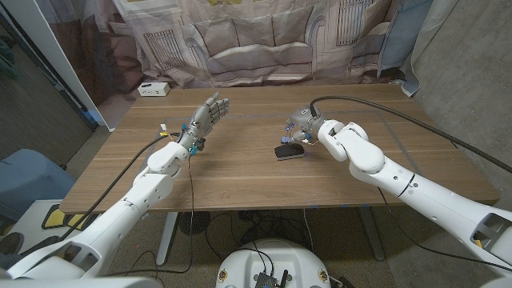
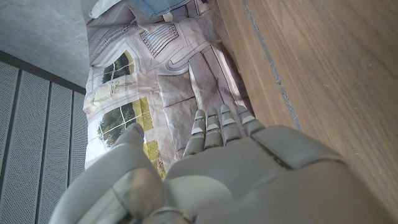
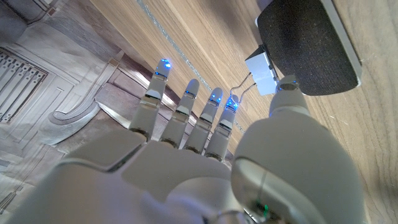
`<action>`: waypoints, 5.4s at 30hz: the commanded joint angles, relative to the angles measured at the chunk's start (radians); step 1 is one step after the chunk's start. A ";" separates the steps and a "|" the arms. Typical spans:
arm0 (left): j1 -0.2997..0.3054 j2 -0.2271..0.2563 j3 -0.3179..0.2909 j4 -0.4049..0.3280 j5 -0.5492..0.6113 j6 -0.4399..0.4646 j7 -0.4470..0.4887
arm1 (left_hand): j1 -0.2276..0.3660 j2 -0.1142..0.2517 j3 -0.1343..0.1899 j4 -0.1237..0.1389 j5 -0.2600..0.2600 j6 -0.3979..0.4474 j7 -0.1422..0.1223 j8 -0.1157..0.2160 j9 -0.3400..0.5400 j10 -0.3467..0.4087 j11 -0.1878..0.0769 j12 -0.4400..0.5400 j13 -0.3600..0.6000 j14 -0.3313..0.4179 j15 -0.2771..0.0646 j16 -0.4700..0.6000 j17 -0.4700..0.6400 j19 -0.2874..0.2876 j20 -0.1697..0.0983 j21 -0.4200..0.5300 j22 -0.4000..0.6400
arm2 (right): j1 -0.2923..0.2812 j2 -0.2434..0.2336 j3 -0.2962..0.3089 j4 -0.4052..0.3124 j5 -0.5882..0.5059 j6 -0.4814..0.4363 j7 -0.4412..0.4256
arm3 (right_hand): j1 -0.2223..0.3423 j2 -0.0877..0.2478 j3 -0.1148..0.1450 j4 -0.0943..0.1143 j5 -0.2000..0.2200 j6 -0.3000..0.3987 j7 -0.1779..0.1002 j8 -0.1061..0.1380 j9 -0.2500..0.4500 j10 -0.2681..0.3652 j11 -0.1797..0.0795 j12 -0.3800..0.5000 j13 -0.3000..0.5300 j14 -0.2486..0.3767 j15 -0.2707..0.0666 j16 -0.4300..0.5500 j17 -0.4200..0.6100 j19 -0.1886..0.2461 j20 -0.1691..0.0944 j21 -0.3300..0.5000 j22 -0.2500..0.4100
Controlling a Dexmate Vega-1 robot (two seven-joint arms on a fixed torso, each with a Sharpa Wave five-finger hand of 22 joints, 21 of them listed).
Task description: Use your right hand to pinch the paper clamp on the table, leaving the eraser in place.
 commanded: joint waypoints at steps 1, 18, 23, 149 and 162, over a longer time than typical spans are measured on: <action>0.013 0.001 0.001 -0.015 0.003 0.001 0.013 | -0.001 -0.008 0.006 0.000 0.002 0.008 0.000 -0.001 0.003 0.004 -0.002 -0.002 0.003 0.003 -0.002 0.000 0.003 -0.010 0.004 0.004 0.000 | 0.003 0.002 -0.008 0.014 -0.007 0.007 0.007 | -0.010 -0.002 0.002 0.004 0.012 -0.012 0.002 0.001 0.002 -0.006 0.002 -0.001 0.003 -0.008 -0.029 -0.005 -0.001 -0.005 0.002 0.003 0.004; 0.031 0.007 -0.003 -0.035 0.004 0.001 0.027 | -0.002 -0.008 0.010 -0.001 0.002 0.008 -0.002 -0.001 0.003 0.005 -0.003 -0.001 0.003 0.002 -0.002 0.000 0.003 -0.010 0.006 0.004 0.000 | 0.001 0.000 -0.010 0.007 -0.027 0.006 0.016 | -0.032 -0.016 0.002 0.002 0.022 -0.140 0.021 -0.007 0.005 -0.120 0.027 -0.012 0.003 -0.068 -0.013 -0.027 0.000 -0.023 0.002 0.002 0.003; 0.037 0.010 -0.005 -0.042 0.004 0.001 0.030 | -0.002 -0.007 0.011 -0.002 0.002 0.009 -0.002 0.000 0.003 0.005 -0.004 -0.001 0.003 0.002 -0.003 0.000 0.003 -0.010 0.005 0.005 0.000 | 0.000 -0.003 -0.008 0.003 -0.037 0.006 0.022 | -0.036 -0.018 0.002 0.001 0.023 -0.161 0.028 -0.007 0.006 -0.135 0.029 -0.010 0.003 -0.081 -0.012 -0.030 0.000 -0.027 0.002 0.001 0.003; 0.149 0.050 -0.042 -0.098 0.067 -0.174 0.046 | 0.005 -0.019 0.045 -0.031 0.004 -0.028 -0.004 -0.005 0.002 0.007 -0.006 -0.002 0.003 0.005 -0.008 0.000 0.001 0.008 -0.025 0.009 -0.001 | -0.347 0.099 0.401 0.086 1.211 0.352 -0.824 | -0.312 0.030 -0.032 0.070 -0.001 -0.474 0.306 0.015 -0.001 -0.431 0.295 0.004 -0.022 -0.457 0.080 -0.046 -0.025 -0.318 -0.234 -0.007 -0.005; 0.128 0.051 -0.034 -0.092 0.066 -0.148 0.042 | 0.002 -0.026 0.046 -0.037 0.003 -0.028 -0.003 -0.004 0.002 -0.003 -0.009 -0.005 0.003 -0.008 -0.006 -0.005 0.002 -0.025 -0.038 -0.005 -0.001 | -0.325 0.107 0.423 0.185 1.445 0.454 -0.706 | -0.350 0.006 -0.053 0.077 -0.002 -0.500 0.322 0.006 -0.004 -0.462 0.308 -0.003 -0.023 -0.493 0.102 -0.051 -0.023 -0.362 -0.220 -0.012 -0.004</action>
